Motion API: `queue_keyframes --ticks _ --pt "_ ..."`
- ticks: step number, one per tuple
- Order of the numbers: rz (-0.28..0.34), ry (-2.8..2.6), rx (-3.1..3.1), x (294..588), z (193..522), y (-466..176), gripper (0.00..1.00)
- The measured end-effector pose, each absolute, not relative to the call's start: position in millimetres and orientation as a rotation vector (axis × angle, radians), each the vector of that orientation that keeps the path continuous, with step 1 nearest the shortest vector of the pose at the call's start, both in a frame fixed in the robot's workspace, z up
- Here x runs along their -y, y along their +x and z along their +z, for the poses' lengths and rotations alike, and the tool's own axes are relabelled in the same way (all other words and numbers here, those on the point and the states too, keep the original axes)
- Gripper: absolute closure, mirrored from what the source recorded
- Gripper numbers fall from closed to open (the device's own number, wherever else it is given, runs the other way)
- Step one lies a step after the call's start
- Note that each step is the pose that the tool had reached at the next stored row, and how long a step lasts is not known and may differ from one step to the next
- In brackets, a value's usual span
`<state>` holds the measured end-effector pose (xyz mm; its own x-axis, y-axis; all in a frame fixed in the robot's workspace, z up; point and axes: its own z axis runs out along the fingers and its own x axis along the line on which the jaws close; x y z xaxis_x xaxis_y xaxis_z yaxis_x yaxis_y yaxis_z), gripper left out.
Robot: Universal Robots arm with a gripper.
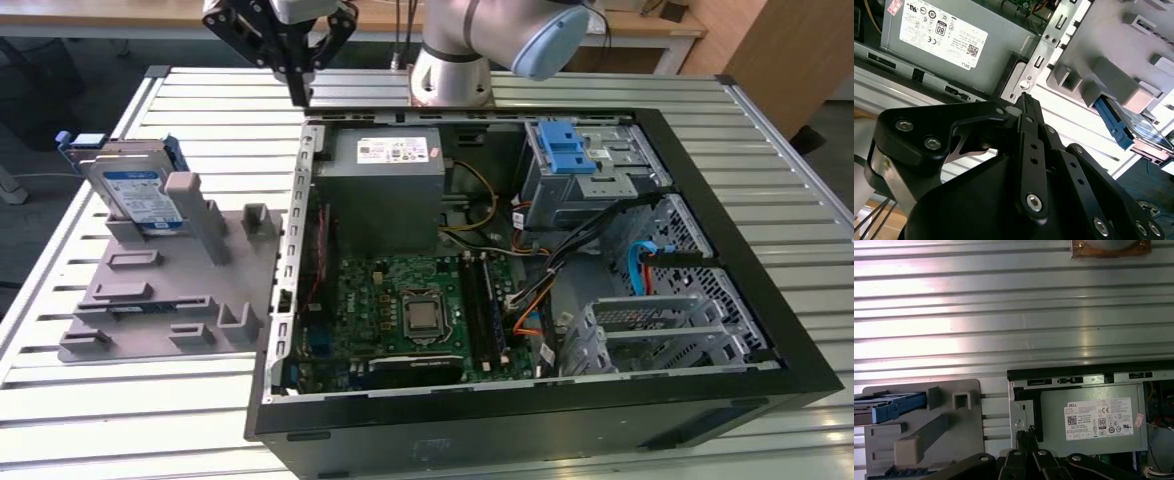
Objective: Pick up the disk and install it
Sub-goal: 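Reach for the disk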
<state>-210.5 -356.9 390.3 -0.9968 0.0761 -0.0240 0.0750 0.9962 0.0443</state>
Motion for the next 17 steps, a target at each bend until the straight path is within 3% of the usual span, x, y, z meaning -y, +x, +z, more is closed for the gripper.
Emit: queue_keyframes --ticks 17 --pt "0.033 0.118 -3.119 348 388 -229 0.89"
